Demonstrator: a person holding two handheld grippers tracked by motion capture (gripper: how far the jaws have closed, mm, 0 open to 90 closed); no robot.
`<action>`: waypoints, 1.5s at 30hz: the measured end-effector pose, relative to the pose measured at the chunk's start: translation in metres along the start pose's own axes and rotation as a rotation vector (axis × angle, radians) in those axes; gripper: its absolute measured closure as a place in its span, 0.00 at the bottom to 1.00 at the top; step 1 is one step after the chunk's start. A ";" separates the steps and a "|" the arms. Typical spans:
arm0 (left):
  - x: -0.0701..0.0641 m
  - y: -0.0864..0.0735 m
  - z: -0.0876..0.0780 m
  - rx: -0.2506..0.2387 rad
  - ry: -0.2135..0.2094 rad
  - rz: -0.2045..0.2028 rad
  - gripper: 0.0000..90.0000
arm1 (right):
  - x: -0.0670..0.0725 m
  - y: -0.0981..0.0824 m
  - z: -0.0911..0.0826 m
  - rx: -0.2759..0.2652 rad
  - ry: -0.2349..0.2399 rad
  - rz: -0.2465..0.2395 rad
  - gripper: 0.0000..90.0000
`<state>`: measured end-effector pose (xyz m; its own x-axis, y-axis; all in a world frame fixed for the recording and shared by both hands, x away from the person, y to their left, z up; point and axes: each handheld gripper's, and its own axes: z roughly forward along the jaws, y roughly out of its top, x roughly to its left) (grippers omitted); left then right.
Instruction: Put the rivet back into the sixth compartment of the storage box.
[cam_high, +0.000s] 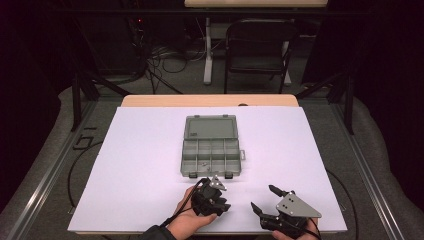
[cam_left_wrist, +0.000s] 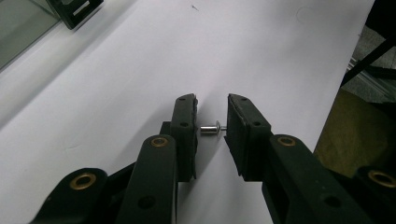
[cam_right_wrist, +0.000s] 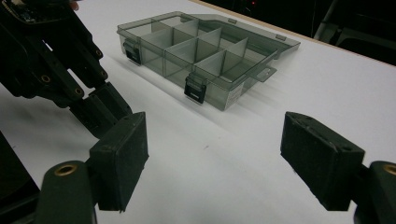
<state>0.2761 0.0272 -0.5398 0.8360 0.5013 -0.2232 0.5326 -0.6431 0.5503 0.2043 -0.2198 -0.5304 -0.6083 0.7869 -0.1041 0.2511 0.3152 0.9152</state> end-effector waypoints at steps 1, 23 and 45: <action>0.000 0.000 0.000 0.003 0.000 0.001 0.81 | 0.000 0.000 0.000 0.000 0.000 0.000 0.25; -0.004 0.002 0.008 0.019 0.013 0.005 0.88 | 0.000 0.000 0.001 -0.001 0.005 0.001 0.25; 0.002 0.003 0.006 0.025 0.038 -0.023 0.97 | 0.000 0.000 0.002 0.002 0.008 0.000 0.25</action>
<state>0.2798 0.0229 -0.5432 0.8180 0.5375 -0.2046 0.5551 -0.6449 0.5253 0.2059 -0.2189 -0.5306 -0.6143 0.7826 -0.1006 0.2528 0.3159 0.9145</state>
